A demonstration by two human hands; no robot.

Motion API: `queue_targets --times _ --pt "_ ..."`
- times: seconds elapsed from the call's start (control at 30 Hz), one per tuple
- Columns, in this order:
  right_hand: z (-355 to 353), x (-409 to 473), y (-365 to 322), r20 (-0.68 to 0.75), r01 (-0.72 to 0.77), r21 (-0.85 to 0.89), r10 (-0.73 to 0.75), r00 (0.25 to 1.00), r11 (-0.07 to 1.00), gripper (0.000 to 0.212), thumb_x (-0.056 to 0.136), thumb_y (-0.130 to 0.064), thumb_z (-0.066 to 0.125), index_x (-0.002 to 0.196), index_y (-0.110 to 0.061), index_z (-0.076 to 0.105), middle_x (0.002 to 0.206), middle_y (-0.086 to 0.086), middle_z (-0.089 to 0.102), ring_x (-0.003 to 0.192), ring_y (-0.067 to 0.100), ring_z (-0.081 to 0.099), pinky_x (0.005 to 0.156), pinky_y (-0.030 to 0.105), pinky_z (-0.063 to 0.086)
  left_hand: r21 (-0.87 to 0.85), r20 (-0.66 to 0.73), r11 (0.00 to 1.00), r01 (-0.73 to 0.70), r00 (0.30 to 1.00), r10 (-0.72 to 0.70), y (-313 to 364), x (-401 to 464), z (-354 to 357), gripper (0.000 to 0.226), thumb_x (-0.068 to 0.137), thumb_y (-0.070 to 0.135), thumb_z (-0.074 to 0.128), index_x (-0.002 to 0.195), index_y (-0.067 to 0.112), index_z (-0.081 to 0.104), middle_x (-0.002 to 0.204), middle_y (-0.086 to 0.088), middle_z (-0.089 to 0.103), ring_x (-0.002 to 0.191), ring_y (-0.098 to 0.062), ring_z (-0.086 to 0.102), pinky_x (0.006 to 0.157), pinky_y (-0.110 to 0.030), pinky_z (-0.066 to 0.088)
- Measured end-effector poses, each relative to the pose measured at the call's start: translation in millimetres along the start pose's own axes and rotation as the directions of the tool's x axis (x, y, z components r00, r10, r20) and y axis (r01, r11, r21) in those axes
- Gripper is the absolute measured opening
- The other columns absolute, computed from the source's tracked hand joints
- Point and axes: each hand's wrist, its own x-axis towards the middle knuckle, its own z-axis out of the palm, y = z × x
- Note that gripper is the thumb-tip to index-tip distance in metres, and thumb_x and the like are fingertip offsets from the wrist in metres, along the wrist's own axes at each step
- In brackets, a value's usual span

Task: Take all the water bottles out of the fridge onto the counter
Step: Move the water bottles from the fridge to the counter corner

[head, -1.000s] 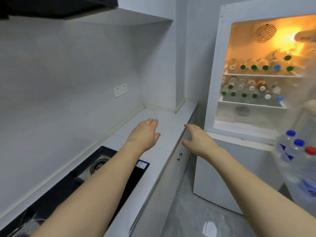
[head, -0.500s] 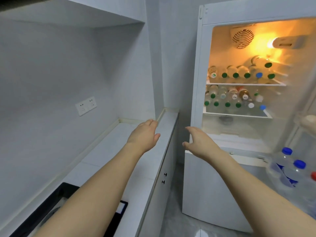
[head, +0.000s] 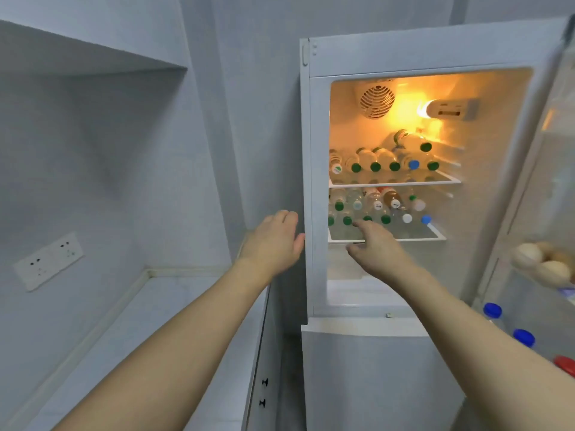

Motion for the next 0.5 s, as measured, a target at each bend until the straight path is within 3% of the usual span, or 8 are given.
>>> queue_targets --times 0.17,0.27,0.5 --pt "-32.3 43.7 33.3 -0.162 -0.054 0.061 0.063 0.985 0.997 0.048 0.088 -0.017 0.058 0.136 -0.012 0.050 0.136 0.009 0.053 0.124 0.028 0.050 0.100 0.038 0.042 -0.026 -0.048 0.995 -0.097 0.994 0.096 31.2 60.5 20.4 0.028 0.099 0.033 0.043 0.115 0.011 0.049 0.114 -0.007 0.057 0.097 -0.025 0.054 0.072 -0.038 0.050" --pt "-48.3 74.5 55.3 -0.222 -0.067 0.112 0.090 0.971 0.991 0.038 0.089 -0.023 0.055 0.127 -0.014 0.057 0.124 0.007 0.061 0.115 0.029 0.056 0.096 0.041 0.048 -0.007 -0.051 0.991 -0.134 0.990 0.133 45.3 96.6 36.8 0.029 0.098 0.032 0.042 0.119 0.012 0.049 0.112 -0.008 0.058 0.094 -0.027 0.056 0.069 -0.038 0.051" --pt "-79.5 158.9 107.4 -0.290 -0.173 0.188 0.222 0.931 0.967 0.043 0.087 -0.015 0.056 0.129 -0.011 0.051 0.123 0.011 0.060 0.104 0.030 0.059 0.084 0.037 0.049 0.061 -0.080 0.974 -0.220 0.971 0.224 77.3 190.6 73.7 0.030 0.096 0.029 0.043 0.122 0.014 0.050 0.115 -0.007 0.059 0.094 -0.025 0.057 0.062 -0.032 0.037"
